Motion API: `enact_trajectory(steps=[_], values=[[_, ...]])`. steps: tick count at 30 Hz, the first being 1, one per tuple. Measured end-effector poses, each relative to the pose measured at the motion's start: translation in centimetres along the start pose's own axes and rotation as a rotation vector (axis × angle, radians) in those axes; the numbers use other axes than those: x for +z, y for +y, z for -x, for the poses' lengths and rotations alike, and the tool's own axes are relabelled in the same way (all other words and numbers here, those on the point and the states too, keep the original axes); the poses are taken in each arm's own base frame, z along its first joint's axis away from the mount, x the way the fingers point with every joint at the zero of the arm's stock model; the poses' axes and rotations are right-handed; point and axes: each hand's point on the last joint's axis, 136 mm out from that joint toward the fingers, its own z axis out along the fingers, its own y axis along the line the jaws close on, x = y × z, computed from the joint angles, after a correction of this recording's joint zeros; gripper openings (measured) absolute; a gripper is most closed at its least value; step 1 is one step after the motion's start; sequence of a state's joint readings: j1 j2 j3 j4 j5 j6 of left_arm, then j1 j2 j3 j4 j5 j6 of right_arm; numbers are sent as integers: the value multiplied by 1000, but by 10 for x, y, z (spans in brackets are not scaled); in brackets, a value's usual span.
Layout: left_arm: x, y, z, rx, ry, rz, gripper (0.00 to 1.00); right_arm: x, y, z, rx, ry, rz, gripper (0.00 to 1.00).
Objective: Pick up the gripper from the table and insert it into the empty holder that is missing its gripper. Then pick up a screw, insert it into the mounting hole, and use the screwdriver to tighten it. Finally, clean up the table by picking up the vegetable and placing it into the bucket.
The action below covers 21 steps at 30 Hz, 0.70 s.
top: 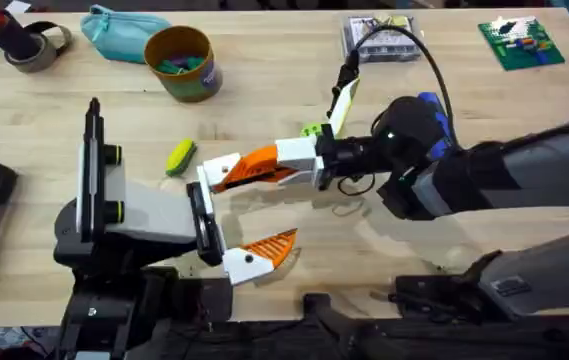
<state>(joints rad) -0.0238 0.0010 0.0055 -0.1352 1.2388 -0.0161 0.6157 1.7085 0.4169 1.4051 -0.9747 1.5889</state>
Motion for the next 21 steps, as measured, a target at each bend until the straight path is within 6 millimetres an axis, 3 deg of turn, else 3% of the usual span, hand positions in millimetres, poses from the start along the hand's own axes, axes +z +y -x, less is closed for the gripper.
enact_trajectory(steps=[21], values=[[0,0,0,-2,0,0,986,0,0,1,-16,4,-2,23]])
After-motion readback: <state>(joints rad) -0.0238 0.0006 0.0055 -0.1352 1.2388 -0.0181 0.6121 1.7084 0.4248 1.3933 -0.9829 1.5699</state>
